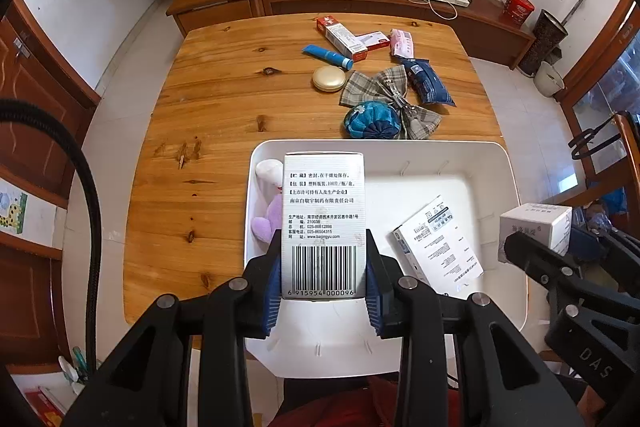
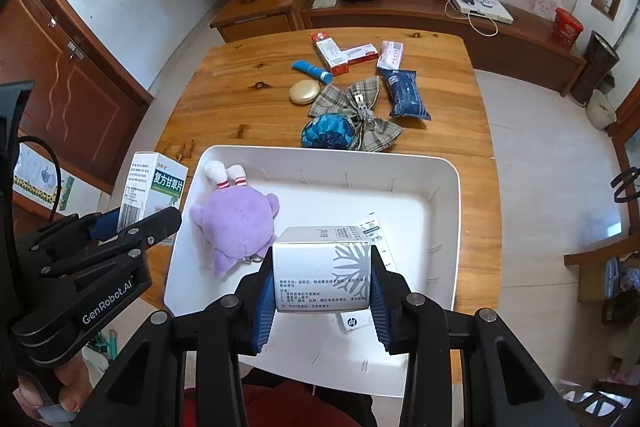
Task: Organize objects
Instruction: 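Carry both white boxes into the tray and open both tools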
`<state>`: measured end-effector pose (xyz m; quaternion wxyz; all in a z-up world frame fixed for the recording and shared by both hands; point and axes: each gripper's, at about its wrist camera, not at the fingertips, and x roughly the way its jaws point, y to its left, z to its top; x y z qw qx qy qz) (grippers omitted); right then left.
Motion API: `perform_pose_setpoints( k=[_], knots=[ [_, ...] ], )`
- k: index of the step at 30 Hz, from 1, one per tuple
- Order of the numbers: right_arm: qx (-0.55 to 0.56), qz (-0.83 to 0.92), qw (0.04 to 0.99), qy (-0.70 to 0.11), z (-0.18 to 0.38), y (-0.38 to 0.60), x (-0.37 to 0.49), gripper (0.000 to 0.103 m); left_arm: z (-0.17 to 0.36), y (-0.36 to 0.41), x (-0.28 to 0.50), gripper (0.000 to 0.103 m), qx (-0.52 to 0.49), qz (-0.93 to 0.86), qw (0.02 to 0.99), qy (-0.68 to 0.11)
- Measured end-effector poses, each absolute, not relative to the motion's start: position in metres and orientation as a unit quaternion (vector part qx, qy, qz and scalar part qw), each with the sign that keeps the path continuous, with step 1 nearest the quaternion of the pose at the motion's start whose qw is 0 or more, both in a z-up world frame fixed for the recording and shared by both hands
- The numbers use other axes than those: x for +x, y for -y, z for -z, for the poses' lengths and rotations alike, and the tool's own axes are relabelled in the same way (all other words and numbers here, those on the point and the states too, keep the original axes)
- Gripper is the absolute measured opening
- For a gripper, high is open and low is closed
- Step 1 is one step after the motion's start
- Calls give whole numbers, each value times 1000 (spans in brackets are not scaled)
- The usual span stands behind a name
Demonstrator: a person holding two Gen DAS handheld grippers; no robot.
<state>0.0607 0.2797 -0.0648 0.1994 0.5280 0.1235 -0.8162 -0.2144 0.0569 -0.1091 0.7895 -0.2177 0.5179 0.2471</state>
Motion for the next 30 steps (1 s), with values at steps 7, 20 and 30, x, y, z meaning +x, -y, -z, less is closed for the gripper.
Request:
perform_pose_setpoints(
  k=[7, 20, 30],
  knots=[
    [543, 811, 184, -119, 73, -278, 58, 41, 115, -54, -214, 38, -214, -244, 787, -525],
    [557, 806, 164, -115, 89, -278, 55, 41, 122, -54, -214, 39, -221, -239, 782, -531],
    [552, 815, 143, -103, 88, -278, 57, 41, 125, -55, -219, 39, -225, -252, 777, -531]
  ],
)
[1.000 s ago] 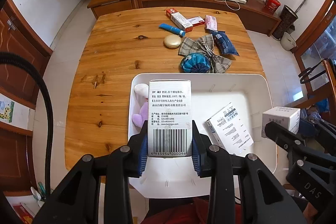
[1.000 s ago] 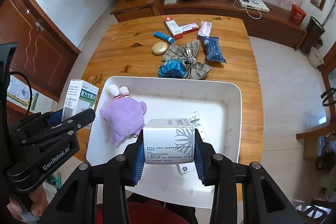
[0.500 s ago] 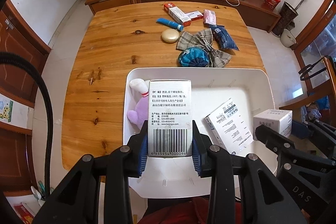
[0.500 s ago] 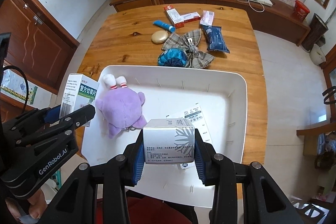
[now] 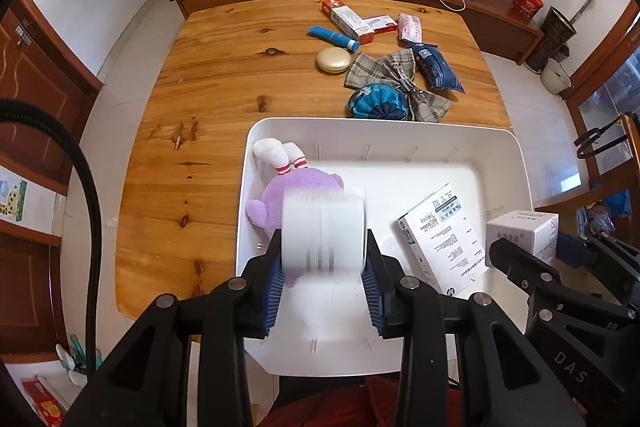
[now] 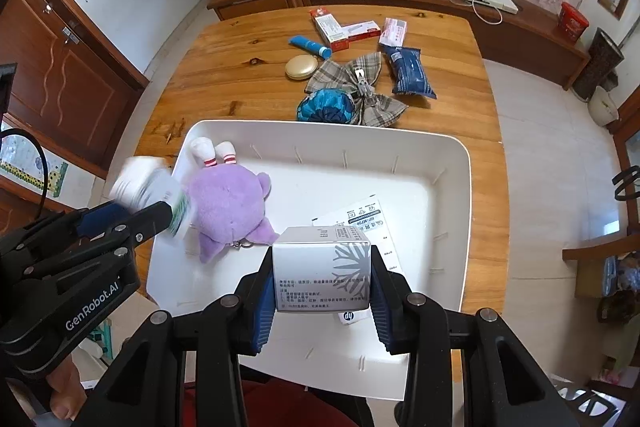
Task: Organize objects
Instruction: 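Carry both white boxes into the tray and open both tools, then move both tools back over the table toward the gold compact and navy packet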
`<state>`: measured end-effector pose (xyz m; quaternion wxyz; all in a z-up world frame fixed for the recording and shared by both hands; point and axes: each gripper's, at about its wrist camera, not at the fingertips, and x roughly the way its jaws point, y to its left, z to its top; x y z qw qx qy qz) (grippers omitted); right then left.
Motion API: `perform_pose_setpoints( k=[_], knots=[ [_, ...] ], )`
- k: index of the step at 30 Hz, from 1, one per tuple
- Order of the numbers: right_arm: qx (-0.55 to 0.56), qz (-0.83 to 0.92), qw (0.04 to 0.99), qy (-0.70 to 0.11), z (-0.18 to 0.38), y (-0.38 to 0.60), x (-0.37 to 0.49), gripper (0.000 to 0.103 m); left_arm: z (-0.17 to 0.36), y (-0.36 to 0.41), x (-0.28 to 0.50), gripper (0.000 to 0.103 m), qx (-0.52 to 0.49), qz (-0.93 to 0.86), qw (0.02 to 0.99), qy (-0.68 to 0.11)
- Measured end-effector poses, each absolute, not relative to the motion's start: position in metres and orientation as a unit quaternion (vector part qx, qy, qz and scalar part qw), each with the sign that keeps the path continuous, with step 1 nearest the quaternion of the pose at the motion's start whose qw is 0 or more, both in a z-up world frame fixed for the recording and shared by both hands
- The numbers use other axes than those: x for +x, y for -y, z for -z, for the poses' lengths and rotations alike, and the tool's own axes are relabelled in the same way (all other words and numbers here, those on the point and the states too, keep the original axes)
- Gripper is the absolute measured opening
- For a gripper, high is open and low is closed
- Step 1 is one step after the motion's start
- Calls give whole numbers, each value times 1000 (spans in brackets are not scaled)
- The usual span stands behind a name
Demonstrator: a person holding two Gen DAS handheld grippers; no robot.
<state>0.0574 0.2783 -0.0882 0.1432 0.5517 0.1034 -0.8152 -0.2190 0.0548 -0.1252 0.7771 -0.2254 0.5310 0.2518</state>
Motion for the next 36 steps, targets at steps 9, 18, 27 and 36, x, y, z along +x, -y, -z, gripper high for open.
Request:
perform_pose_setpoints(
  k=[9, 18, 27, 36],
  knots=[
    [537, 827, 139, -93, 80, -278, 60, 56, 113, -55, -224, 69, -223, -263, 788, -510],
    [520, 842, 121, -79, 67, -282, 60, 67, 107, -63, -228, 89, -244, -273, 788, -495],
    [517, 846, 110, -72, 60, -290, 58, 67, 102, -62, -228, 90, -242, -274, 788, -496],
    [513, 849, 105, -68, 50, -302, 44, 67, 88, -75, -221, 90, -251, -286, 782, -493]
  ],
)
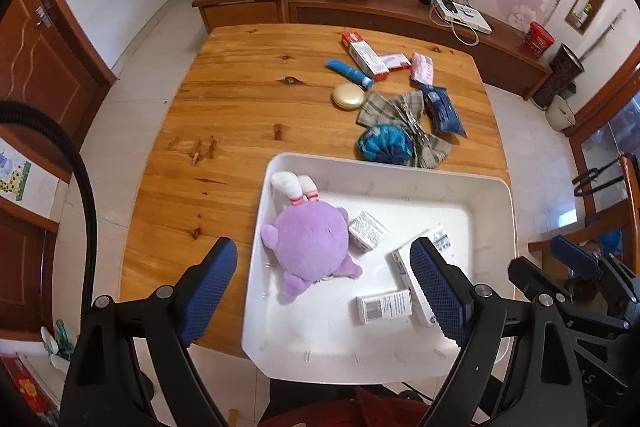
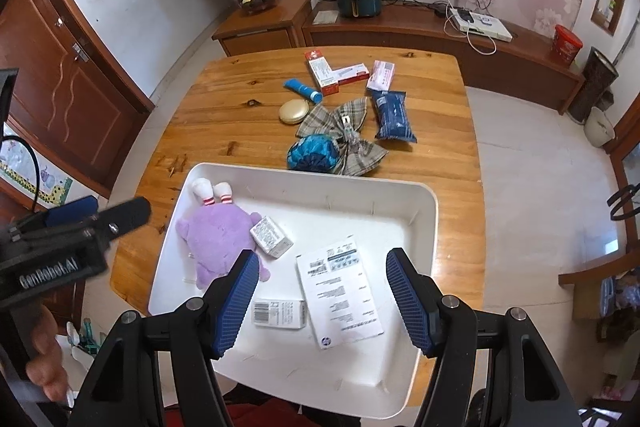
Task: Organize objects
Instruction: 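Move both tools back over the table toward the gold compact and navy packet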
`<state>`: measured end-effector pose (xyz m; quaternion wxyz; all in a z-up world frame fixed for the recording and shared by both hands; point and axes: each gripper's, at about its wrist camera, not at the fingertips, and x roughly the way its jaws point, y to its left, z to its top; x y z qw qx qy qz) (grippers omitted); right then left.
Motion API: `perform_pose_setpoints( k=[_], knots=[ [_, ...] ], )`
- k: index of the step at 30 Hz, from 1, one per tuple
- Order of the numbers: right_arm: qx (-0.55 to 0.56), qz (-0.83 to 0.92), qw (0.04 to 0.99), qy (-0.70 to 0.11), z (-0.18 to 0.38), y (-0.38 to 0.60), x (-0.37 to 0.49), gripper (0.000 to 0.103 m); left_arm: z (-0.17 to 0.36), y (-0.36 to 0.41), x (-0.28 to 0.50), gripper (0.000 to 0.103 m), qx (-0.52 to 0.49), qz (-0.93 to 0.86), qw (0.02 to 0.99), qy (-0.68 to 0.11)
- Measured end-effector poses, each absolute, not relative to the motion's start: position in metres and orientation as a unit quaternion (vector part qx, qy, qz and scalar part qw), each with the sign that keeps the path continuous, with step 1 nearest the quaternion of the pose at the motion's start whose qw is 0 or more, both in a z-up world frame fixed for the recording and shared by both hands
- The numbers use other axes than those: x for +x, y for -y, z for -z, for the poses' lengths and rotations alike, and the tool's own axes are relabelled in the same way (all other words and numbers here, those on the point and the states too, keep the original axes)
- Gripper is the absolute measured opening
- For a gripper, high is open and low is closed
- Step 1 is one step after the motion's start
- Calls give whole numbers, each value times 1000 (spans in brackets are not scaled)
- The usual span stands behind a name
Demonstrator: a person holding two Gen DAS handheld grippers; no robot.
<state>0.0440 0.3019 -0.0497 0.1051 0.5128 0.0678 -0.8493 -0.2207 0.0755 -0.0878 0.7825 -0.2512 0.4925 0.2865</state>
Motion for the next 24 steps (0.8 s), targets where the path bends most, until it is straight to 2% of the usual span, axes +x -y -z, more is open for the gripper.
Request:
perform_pose_setpoints(
  k=[20, 24],
  knots=[
    [500, 864, 47, -25, 24, -321, -37, 67, 51, -139, -162, 90, -232, -281, 801, -474],
    [509, 861, -2, 0, 28, -324, -66, 67, 59, -157, -134, 92, -226, -261, 805, -483]
  ],
)
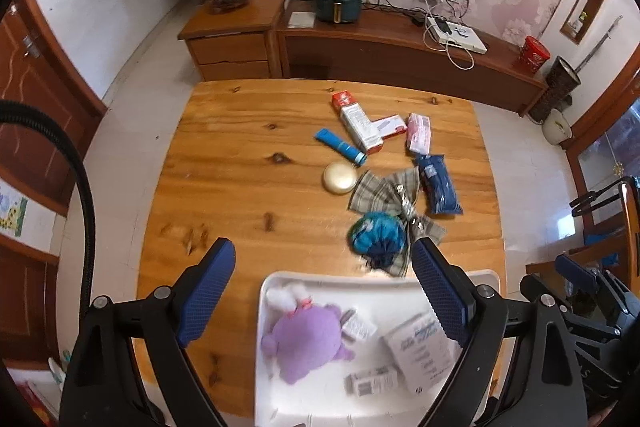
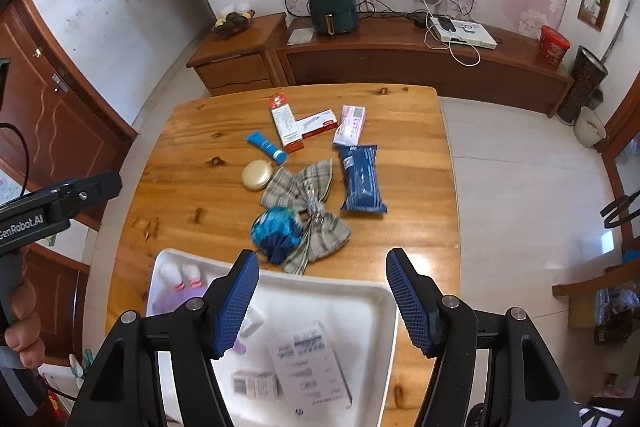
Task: Organize objects
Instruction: 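Move both tools back over the table toward the gold compact and navy packet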
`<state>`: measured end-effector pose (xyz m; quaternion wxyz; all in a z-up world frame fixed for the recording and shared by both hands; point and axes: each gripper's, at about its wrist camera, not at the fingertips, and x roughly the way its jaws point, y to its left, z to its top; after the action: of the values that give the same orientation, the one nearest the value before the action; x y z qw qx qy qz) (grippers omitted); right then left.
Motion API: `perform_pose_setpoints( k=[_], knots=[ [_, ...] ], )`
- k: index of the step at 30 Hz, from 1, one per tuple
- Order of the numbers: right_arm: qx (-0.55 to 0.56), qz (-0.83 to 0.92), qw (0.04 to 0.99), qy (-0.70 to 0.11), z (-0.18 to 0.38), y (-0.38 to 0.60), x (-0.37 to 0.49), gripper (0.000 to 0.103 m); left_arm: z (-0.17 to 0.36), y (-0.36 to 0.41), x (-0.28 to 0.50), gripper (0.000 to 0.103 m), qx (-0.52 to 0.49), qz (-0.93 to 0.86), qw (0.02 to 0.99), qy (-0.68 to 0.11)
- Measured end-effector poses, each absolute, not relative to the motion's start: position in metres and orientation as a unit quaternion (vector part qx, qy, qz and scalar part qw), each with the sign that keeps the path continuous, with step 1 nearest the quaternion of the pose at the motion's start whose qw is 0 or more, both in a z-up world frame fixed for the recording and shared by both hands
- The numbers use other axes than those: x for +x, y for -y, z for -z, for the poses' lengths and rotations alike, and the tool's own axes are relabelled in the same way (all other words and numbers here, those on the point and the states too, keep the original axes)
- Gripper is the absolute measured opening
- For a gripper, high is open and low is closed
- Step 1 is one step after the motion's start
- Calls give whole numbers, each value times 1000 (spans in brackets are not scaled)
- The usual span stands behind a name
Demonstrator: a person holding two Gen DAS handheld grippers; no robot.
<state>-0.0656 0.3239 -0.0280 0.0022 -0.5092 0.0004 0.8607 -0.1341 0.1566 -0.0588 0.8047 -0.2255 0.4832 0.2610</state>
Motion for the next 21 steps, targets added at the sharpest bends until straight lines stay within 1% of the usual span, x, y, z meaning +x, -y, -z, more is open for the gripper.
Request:
perform_pose_setpoints(
  k=[7, 11, 15, 21],
  knots=[
    [-535, -844, 29, -18, 53, -343, -123, 67, 96, -198, -84, 93, -242, -235, 789, -513],
    [-550, -834, 48, -22, 76, -354, -154, 67, 130, -224, -55, 93, -259, -232, 773, -531],
    [-568, -820, 58, -42, 105, -365, -179, 67, 168, -236, -35, 93, -258, -234, 758, -552],
    [-590, -804, 55, -46, 147, -366, -206, 67, 223, -243, -15, 93, -265, -235, 734, -580]
  ],
)
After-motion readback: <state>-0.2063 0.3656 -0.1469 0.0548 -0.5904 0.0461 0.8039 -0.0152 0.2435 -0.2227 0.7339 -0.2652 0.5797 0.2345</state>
